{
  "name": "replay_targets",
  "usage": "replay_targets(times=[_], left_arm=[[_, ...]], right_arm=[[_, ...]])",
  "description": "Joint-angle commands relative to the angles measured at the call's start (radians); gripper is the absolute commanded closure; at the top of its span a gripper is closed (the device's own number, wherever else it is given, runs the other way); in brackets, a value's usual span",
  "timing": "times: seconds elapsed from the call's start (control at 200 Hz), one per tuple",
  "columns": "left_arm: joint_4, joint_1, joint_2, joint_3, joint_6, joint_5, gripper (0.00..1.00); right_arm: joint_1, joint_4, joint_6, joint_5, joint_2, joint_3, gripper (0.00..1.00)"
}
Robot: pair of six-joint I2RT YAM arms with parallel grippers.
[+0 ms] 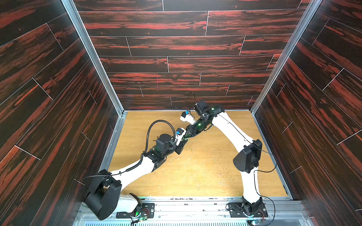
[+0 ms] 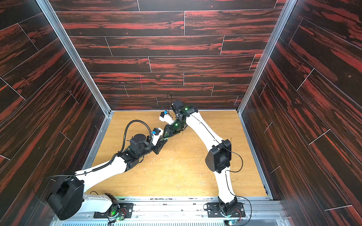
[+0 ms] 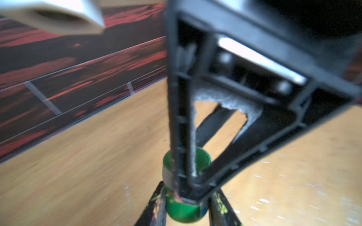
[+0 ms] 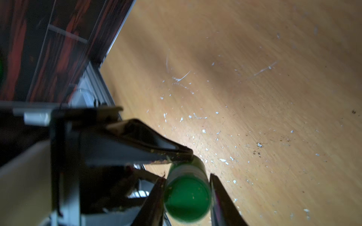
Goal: Close the paint jar lid
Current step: Screw the lid onto the paint jar.
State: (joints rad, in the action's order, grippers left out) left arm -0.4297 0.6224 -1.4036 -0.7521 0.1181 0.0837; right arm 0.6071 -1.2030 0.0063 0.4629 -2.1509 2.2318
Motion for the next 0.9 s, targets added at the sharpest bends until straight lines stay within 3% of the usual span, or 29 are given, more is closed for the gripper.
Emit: replay_targets(times=[0.0, 0.19, 0.346, 0.446, 0.531, 0.757, 0.892], left_arm=[[-0.277, 0.055, -0.044, -0.107, 0.102, -0.198, 0.87], [-0.362, 0.092, -0.132, -0.132, 0.155, -0.304, 0.88], [-0.367, 0.087, -0.108, -0.093, 0.128, -0.32, 0.89], [-0.299, 0.03, -0.033, -0.042, 0.05, -0.219, 0.89], [-0.229, -0.031, 0.021, -0.014, -0.034, -0.063, 0.88], [-0.036, -0.114, 0.097, -0.014, -0.128, 0.295, 0.87], [0.088, -0.132, 0.114, -0.06, -0.13, 0.431, 0.87]], right_arm=[[0.038, 0.063, 0.347, 0.086, -0.066, -0.001, 0.79], [0.045, 0.096, 0.514, 0.093, -0.118, 0.079, 0.71], [0.017, 0.063, 0.495, 0.06, -0.077, 0.087, 0.49], [-0.063, 0.066, 0.446, 0.04, 0.022, 0.02, 0.36], [-0.123, 0.067, 0.348, 0.062, 0.091, -0.018, 0.32], [-0.156, -0.033, -0.093, 0.124, 0.173, -0.063, 0.31], [-0.153, -0.021, -0.287, 0.12, 0.233, -0.172, 0.31]])
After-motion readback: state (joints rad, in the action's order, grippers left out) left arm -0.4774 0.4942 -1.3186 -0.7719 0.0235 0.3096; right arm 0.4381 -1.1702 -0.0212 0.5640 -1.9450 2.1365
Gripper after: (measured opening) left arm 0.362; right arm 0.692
